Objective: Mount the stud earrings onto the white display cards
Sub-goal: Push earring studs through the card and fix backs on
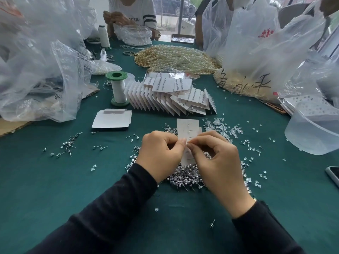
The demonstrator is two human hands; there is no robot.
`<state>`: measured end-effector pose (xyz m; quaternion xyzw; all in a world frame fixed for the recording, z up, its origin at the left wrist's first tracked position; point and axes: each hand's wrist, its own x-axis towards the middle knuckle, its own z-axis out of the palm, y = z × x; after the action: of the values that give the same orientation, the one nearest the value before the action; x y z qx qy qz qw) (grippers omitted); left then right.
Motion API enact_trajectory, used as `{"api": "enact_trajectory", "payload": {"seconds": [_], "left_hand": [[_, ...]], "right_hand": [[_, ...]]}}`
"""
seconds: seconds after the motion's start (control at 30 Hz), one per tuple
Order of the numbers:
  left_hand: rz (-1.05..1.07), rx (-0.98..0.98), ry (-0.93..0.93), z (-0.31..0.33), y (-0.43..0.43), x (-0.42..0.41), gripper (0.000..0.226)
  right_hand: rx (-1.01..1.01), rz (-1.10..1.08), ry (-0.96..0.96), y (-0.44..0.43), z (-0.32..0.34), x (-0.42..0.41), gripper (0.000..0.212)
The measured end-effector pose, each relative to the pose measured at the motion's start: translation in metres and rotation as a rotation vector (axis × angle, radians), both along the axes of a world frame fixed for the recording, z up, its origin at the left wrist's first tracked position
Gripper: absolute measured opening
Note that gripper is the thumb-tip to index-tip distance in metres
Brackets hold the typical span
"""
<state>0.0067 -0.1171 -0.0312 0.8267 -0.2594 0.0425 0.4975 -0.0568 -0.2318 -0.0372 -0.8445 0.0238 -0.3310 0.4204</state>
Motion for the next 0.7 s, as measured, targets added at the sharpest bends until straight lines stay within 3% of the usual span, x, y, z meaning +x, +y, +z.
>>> {"api": "enact_trajectory", "payload": {"seconds": [0.33, 0.7], "left_hand": [[-0.067, -0.081, 0.079, 0.0026, 0.0034, 0.0034, 0.041], [-0.056, -0.019, -0.011, 0.0031, 0.0035, 0.0007, 0.041]], "right_hand": [[0.033, 0.030, -0.003, -0.0014, 0.0031, -0.0015, 0.007], [-0.029, 0.045, 0.007, 0.0027, 0.0038, -0.0024, 0.011]]}}
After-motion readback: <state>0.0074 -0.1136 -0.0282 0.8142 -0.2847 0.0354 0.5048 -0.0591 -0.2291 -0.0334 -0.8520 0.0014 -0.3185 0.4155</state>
